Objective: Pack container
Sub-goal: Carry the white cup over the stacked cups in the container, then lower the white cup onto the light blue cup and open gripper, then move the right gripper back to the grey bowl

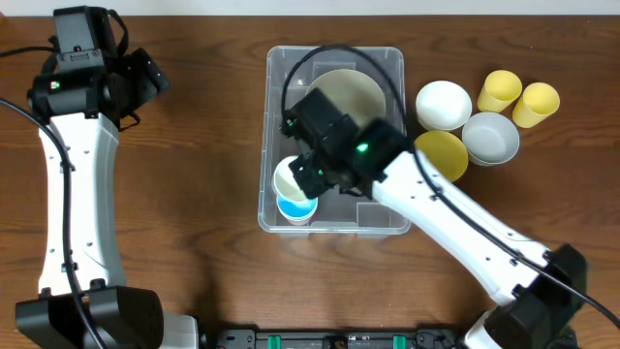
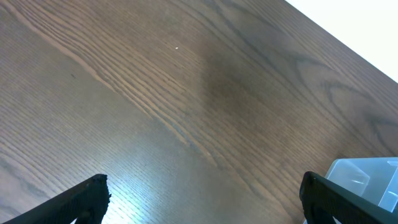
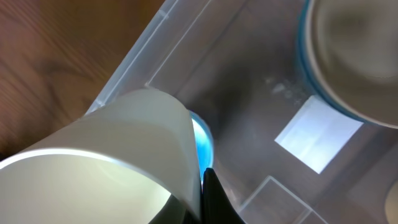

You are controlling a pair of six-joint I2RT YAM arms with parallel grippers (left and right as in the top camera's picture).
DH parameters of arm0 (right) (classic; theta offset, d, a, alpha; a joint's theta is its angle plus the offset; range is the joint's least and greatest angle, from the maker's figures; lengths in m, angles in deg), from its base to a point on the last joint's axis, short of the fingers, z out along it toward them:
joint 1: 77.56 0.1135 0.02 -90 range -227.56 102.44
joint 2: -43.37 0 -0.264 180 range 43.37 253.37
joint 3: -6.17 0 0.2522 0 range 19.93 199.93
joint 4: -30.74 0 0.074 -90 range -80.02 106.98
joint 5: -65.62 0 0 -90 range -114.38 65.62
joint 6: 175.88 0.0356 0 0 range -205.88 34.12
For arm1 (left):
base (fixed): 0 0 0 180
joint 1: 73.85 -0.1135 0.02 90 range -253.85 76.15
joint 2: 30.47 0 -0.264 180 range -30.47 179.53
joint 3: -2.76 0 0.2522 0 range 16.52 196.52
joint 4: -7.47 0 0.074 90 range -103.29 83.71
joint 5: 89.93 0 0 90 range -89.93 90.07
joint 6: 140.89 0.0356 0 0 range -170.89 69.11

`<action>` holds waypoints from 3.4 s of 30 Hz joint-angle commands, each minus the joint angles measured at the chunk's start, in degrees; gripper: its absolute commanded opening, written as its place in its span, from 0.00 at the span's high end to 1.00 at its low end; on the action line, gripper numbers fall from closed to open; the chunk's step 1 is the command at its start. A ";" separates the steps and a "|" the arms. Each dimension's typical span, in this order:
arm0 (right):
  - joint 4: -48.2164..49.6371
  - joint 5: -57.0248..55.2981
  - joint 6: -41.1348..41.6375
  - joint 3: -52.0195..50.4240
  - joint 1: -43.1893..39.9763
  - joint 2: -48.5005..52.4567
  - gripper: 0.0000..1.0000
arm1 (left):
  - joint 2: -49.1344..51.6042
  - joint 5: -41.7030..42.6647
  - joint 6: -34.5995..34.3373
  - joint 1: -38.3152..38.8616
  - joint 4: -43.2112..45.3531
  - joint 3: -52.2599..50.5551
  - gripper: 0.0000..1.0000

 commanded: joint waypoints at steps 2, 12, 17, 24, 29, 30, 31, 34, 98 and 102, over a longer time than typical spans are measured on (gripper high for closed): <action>-0.39 -1.51 -0.55 0.07 1.20 0.24 0.99 | 0.55 -0.94 0.11 -0.15 -0.17 0.52 0.02; -4.85 -5.14 -0.57 0.07 1.14 0.24 0.99 | 0.55 -0.94 0.11 -0.15 -0.17 0.52 0.02; -4.63 -5.16 -0.57 0.07 1.14 0.24 0.98 | 0.55 -0.94 0.11 -0.15 -0.17 0.52 0.02; -4.63 -5.14 -0.57 0.07 1.14 0.24 0.99 | 0.55 -0.94 0.11 -0.15 -0.17 0.52 0.02; -4.63 -5.14 -0.57 0.07 1.16 0.24 0.99 | 0.55 -0.94 0.11 -0.15 -0.17 0.52 0.02; -4.61 -5.14 -0.57 0.07 1.16 0.24 0.99 | 0.55 -0.94 0.11 -0.15 -0.17 0.52 0.02; -4.59 -5.14 -0.55 0.07 1.16 0.24 0.99 | 0.55 -0.94 0.11 -0.15 -0.17 0.52 0.02; -4.61 -5.05 -0.57 0.07 1.20 0.24 0.99 | 0.55 -0.94 0.11 -0.15 -0.17 0.52 0.02; -11.04 -12.02 6.54 -2.89 -43.71 -8.24 0.59 | 0.55 -0.94 0.11 -0.15 -0.17 0.52 0.02; -5.64 -11.78 6.97 -9.27 -50.93 -8.24 0.51 | 0.55 -0.94 0.11 -0.15 -0.17 0.52 0.02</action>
